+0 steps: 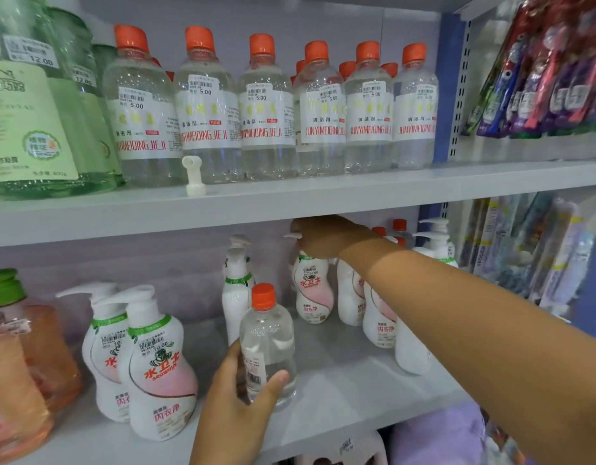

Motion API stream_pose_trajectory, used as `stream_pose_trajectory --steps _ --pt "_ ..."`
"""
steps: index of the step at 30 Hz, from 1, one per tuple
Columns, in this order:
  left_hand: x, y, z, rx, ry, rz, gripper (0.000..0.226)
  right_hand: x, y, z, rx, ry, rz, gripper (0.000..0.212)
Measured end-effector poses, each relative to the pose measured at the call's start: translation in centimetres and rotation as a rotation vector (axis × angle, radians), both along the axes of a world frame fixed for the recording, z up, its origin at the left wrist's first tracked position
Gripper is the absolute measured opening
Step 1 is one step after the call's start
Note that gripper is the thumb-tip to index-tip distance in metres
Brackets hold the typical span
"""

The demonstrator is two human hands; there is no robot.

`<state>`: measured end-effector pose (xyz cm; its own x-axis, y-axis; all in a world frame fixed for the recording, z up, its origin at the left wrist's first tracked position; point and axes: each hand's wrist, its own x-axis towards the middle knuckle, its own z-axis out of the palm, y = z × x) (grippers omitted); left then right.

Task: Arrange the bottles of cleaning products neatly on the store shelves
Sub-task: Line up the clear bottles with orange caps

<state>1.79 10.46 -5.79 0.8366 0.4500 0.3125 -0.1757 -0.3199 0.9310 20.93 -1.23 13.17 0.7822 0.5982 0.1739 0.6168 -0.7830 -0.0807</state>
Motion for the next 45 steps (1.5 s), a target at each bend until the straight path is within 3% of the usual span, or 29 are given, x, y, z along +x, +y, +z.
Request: stream_pose_trajectory --steps 3,10,14,16,19,23,25,28,30,33,38,45 --pt "-0.4 0.1 0.1 0.01 -0.018 0.032 0.067 -2.3 -0.8 0.6 0.106 0.042 0.053 0.041" --pt "-1.1 0.7 0.0 -0.017 0.036 -0.078 0.061 -4.6 2.5 -0.1 0.128 0.102 0.257 0.018" --pt "-0.9 0.5 -0.1 -0.035 0.02 -0.072 0.066 -4.5 4.6 -0.9 0.24 0.136 0.311 0.028" --pt "-0.7 0.6 -0.2 -0.043 0.018 -0.083 0.068 -4.3 5.2 -1.3 0.335 0.253 0.346 0.026" --pt "-0.5 0.9 -0.4 -0.044 0.017 -0.103 0.073 -3.4 4.8 -1.0 0.462 0.511 0.342 0.042" --pt "-0.3 1.6 -0.5 -0.071 0.019 -0.115 0.071 -0.5 3.3 -0.8 0.541 0.698 0.337 0.027" --pt "-0.2 2.0 -0.5 -0.098 0.025 -0.131 0.067 0.6 3.2 -1.0 0.49 0.6 0.231 0.023" --pt "-0.2 2.1 -0.4 -0.093 0.019 -0.147 0.067 2.4 3.2 -1.7 0.315 0.227 -0.006 0.03" --pt "-0.1 2.1 -0.3 -0.089 0.007 -0.147 0.069 3.5 3.4 -2.7 0.333 0.121 -0.128 0.04" --pt "-0.1 2.1 -0.3 -0.085 0.009 -0.175 0.073 4.4 3.5 -3.9 0.385 0.197 -0.231 0.072" --pt "0.2 2.4 -0.4 -0.092 0.031 -0.18 0.071 5.5 4.0 -7.0 0.453 0.265 -0.292 0.085" --pt "-0.4 2.1 -0.4 -0.05 0.014 -0.159 0.069 2.3 3.6 -8.0 0.459 0.217 -0.352 0.065"
